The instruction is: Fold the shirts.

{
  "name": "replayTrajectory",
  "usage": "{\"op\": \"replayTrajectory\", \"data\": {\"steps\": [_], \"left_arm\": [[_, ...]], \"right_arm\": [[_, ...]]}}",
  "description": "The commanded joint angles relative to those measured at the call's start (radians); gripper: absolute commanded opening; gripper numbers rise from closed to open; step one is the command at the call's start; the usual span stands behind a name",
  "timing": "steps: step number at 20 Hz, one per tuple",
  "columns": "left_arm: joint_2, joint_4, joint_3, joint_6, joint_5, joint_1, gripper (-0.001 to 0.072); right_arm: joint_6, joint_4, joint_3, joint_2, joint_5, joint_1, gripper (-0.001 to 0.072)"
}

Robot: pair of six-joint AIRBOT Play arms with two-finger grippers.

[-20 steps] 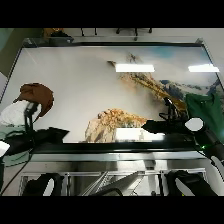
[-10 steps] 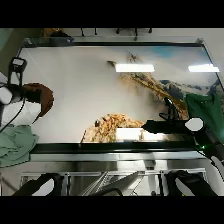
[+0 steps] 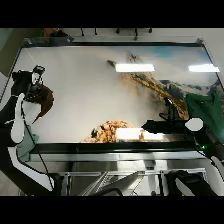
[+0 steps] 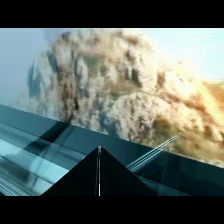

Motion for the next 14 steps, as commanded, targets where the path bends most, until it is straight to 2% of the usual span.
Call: {"op": "replayTrajectory", "data": {"steps": [1,2,3,8,12,14], "left_arm": [[-0.117,0.014,0.118,-0.065,-0.161,0.037,0.0556],[-0.128,0.01,0.142,-0.065,-0.197,0.037,0.0194],[-0.132,0.006,0.167,-0.059,-0.22,0.036,0.0013],[-0.033,-0.12,0.385,-0.112,-0.177,-0.044,0.0013],[0.23,-0.19,0.421,-0.137,-0.072,-0.156,0.0014],[0.36,-0.234,0.421,-0.136,-0.065,-0.217,0.0015]], "right_arm": [[0.0,0.0,0.0,-0.001,0.0,0.001,0.0019],[0.0,0.0,0.0,-0.001,0.0,0.001,0.0019],[0.0,0.0,0.0,-0.001,0.0,0.001,0.0019],[0.0,0.0,0.0,-0.001,0.0,0.001,0.002],[0.0,0.0,0.0,-0.001,0.0,0.001,0.002],[0.0,0.0,0.0,-0.001,0.0,0.001,0.0019]]}}
